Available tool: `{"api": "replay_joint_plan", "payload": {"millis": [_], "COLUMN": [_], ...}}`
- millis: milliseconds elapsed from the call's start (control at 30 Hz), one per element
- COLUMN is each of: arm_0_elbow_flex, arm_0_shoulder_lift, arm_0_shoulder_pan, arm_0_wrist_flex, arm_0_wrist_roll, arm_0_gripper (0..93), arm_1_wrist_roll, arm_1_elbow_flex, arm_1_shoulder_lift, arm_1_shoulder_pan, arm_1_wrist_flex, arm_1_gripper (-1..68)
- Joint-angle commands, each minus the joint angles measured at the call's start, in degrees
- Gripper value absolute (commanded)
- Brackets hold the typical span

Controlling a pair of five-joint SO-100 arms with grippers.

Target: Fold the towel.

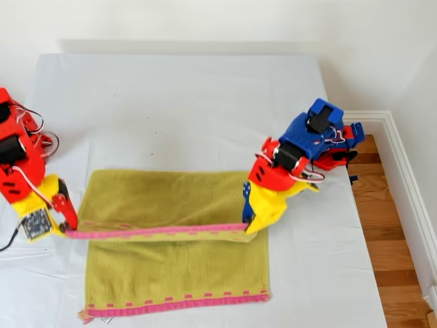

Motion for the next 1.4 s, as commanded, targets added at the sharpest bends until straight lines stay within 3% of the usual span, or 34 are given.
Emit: {"api": "replay_joint_plan", "payload": {"millis": [0, 167, 433, 600, 700, 767, 800, 867, 967, 1000, 1033, 1133, 1233, 1367], "arm_0_elbow_flex": [0.6, 1.8, -2.5, -20.9, -53.6, -60.6, -60.5, -60.5, -60.4, -60.4, -60.4, -60.4, -60.4, -60.4], "arm_0_shoulder_lift": [0.6, -4.0, -12.7, -23.5, -42.4, -49.1, -50.5, -53.0, -53.3, -53.3, -53.5, -54.0, -53.3, -52.3], "arm_0_shoulder_pan": [2.9, 4.0, 5.0, 5.6, 5.9, 4.8, 4.6, 3.4, 2.8, 2.5, 2.5, 3.0, 3.4, 4.0], "arm_0_wrist_flex": [-6.5, -14.3, -18.8, -2.9, 7.3, 6.8, 4.7, -2.7, -6.6, -7.3, -7.4, -7.6, -7.8, -8.2], "arm_0_wrist_roll": [1.2, 2.5, 3.1, 4.0, 5.1, 7.4, 9.3, 15.8, 18.6, 21.1, 17.0, 16.2, 15.9, 14.3], "arm_0_gripper": [1.4, 1.4, 1.4, 1.9, 5.0, 3.6, 10.4, 15.2, 20.8, 27.5, 42.0, 56.6, 61.5, 59.6], "arm_1_wrist_roll": [1.8, 4.9, 9.0, 11.4, 12.8, 13.4, 13.4, 13.0, 13.1, 13.3, 13.5, 14.6, 14.5, 13.9], "arm_1_elbow_flex": [-10.5, -26.5, -26.6, -26.6, -26.6, -26.6, -26.6, -26.6, -26.6, -26.6, -26.6, -26.6, -26.6, -26.6], "arm_1_shoulder_lift": [-3.6, -16.5, -23.2, -26.7, -27.9, -28.7, -29.4, -30.5, -31.5, -31.4, -31.2, -30.4, -29.4, -24.8], "arm_1_shoulder_pan": [-3.1, -5.5, -7.7, -8.1, -8.6, -9.0, -9.3, -9.4, -9.6, -9.9, -10.0, -10.5, -10.6, -10.5], "arm_1_wrist_flex": [0.4, 0.4, -5.4, -8.1, -8.6, -9.8, -11.3, -13.3, -15.1, -15.3, -15.1, -13.8, -13.2, -8.7], "arm_1_gripper": [0.1, 0.1, 0.1, 3.9, 8.5, 16.5, 21.7, 18.9, 20.7, 21.1, 21.1, 22.2, 22.3, 19.8]}}
